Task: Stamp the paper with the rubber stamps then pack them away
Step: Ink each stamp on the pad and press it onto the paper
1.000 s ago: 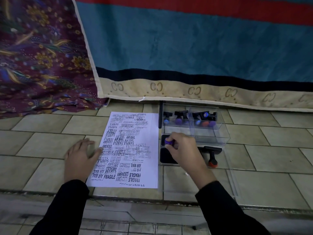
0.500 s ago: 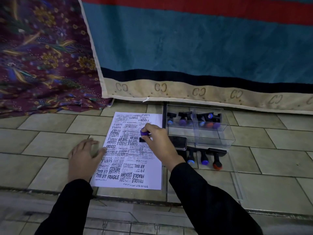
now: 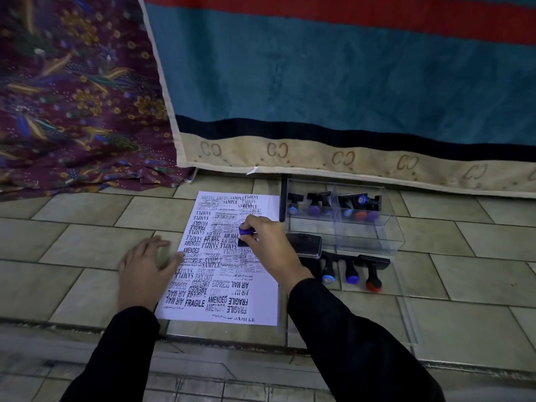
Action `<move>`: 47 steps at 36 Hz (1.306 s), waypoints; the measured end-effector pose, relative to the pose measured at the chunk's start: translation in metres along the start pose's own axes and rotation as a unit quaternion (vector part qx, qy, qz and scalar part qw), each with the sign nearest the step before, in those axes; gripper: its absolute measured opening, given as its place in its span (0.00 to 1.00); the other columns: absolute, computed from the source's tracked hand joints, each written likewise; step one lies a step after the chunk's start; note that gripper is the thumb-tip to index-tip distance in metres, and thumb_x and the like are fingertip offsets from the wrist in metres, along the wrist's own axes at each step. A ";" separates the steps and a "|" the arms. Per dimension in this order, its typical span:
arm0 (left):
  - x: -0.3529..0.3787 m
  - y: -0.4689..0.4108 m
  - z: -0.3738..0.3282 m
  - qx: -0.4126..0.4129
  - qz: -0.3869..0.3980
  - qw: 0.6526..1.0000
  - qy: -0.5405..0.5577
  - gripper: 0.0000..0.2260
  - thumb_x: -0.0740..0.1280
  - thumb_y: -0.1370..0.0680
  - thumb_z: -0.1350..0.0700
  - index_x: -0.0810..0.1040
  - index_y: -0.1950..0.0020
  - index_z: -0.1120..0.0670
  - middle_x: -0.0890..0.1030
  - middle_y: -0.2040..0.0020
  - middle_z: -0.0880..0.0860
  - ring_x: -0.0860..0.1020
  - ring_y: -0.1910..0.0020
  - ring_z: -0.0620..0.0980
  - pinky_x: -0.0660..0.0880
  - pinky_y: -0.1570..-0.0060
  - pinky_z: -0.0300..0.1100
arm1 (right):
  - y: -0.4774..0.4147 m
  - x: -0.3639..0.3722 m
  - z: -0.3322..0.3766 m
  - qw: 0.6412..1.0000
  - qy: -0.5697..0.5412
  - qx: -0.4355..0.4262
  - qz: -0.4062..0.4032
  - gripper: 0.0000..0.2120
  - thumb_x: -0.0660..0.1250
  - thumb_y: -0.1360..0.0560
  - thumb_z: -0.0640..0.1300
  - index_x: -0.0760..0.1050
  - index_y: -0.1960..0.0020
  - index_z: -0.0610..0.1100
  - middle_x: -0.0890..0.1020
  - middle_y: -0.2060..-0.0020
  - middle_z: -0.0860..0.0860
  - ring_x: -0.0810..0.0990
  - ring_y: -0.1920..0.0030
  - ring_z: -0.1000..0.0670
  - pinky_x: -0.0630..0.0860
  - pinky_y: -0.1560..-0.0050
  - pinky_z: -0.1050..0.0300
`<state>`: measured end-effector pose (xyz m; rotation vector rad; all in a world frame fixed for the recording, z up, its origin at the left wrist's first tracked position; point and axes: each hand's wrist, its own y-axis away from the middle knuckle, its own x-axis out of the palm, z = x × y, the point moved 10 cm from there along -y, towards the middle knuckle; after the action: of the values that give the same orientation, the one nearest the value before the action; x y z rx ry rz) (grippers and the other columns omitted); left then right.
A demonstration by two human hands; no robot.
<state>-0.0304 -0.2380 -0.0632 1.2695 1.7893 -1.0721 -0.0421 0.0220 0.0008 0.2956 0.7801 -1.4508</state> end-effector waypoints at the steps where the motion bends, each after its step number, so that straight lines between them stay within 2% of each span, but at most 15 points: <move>1: 0.000 0.000 0.000 0.000 -0.001 1.000 0.000 0.16 0.72 0.25 0.45 0.79 0.42 0.51 0.76 0.34 0.52 0.72 0.35 0.57 0.64 0.34 0.55 | 0.000 0.000 0.000 1.000 0.003 -0.001 -0.001 0.03 0.68 0.26 0.34 0.75 0.54 0.39 0.80 0.55 0.44 0.79 0.57 0.47 0.78 0.52 0.49; 8: -0.002 0.002 -0.004 -0.001 -0.004 1.000 0.001 0.16 0.72 0.25 0.46 0.79 0.42 0.53 0.76 0.35 0.53 0.72 0.35 0.57 0.64 0.34 0.56 | -0.001 0.001 -0.002 1.000 0.023 -0.003 -0.004 0.02 0.68 0.26 0.35 0.76 0.54 0.39 0.81 0.55 0.44 0.79 0.57 0.47 0.78 0.53 0.51; 14: 0.000 0.001 -0.003 0.005 -0.005 1.000 -0.005 0.17 0.71 0.25 0.45 0.79 0.41 0.53 0.76 0.34 0.53 0.72 0.34 0.57 0.63 0.34 0.55 | -0.011 0.002 -0.005 0.999 0.030 0.012 -0.001 0.02 0.66 0.26 0.35 0.74 0.56 0.40 0.81 0.58 0.45 0.77 0.60 0.49 0.73 0.61 0.58; 21: 0.001 0.000 0.001 -0.001 -0.001 1.000 -0.006 0.17 0.71 0.26 0.44 0.79 0.41 0.51 0.76 0.34 0.52 0.71 0.34 0.56 0.63 0.33 0.55 | 0.002 0.005 -0.004 0.999 0.039 -0.016 -0.010 0.04 0.67 0.27 0.35 0.74 0.57 0.42 0.80 0.58 0.46 0.78 0.59 0.48 0.78 0.58 0.51; 27: -0.002 0.001 -0.004 0.003 0.001 1.000 -0.003 0.17 0.72 0.26 0.45 0.79 0.41 0.52 0.76 0.34 0.53 0.72 0.35 0.57 0.63 0.34 0.54 | 0.025 0.011 -0.003 0.998 0.009 -0.055 -0.011 0.04 0.68 0.27 0.33 0.75 0.56 0.41 0.80 0.54 0.48 0.79 0.55 0.52 0.77 0.52 0.57; 32: -0.002 0.001 -0.004 0.001 0.005 1.000 -0.005 0.17 0.71 0.25 0.44 0.79 0.41 0.52 0.76 0.34 0.53 0.71 0.34 0.57 0.63 0.34 0.55 | 0.014 0.005 -0.004 1.000 -0.006 -0.025 -0.006 0.03 0.67 0.26 0.34 0.74 0.55 0.41 0.80 0.55 0.46 0.78 0.57 0.52 0.77 0.55 0.59; 36: -0.001 0.001 -0.004 0.004 0.004 1.000 -0.007 0.17 0.71 0.25 0.44 0.79 0.41 0.52 0.76 0.34 0.53 0.71 0.34 0.57 0.63 0.34 0.55 | -0.007 0.001 -0.008 1.000 0.010 0.023 0.001 0.03 0.66 0.26 0.35 0.75 0.54 0.41 0.81 0.55 0.43 0.79 0.56 0.46 0.77 0.54 0.51; 40: -0.001 0.001 -0.004 0.008 0.003 1.000 -0.007 0.17 0.71 0.25 0.45 0.79 0.41 0.53 0.76 0.34 0.54 0.71 0.34 0.57 0.63 0.34 0.56 | -0.019 0.002 -0.012 0.998 0.016 0.050 0.019 0.03 0.67 0.26 0.36 0.75 0.53 0.41 0.82 0.56 0.44 0.79 0.56 0.46 0.78 0.53 0.49; 43: -0.002 0.002 -0.004 0.008 0.003 1.000 -0.006 0.17 0.71 0.25 0.44 0.79 0.41 0.52 0.76 0.34 0.54 0.71 0.34 0.57 0.62 0.34 0.55 | -0.019 -0.010 -0.015 0.998 -0.027 0.059 -0.011 0.05 0.69 0.27 0.36 0.76 0.52 0.42 0.82 0.56 0.46 0.80 0.57 0.49 0.78 0.54 0.57; 47: -0.003 0.001 -0.005 0.009 -0.001 1.000 -0.004 0.17 0.72 0.25 0.45 0.79 0.41 0.53 0.76 0.34 0.54 0.71 0.34 0.57 0.63 0.33 0.55 | -0.005 -0.056 -0.022 0.982 -0.112 0.074 -0.133 0.09 0.71 0.29 0.36 0.76 0.52 0.46 0.82 0.58 0.53 0.80 0.58 0.56 0.76 0.58 0.70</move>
<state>-0.0288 -0.2339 -0.0589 1.2734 1.7786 -1.0953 -0.0495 0.0788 0.0214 0.1401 0.5436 -1.7656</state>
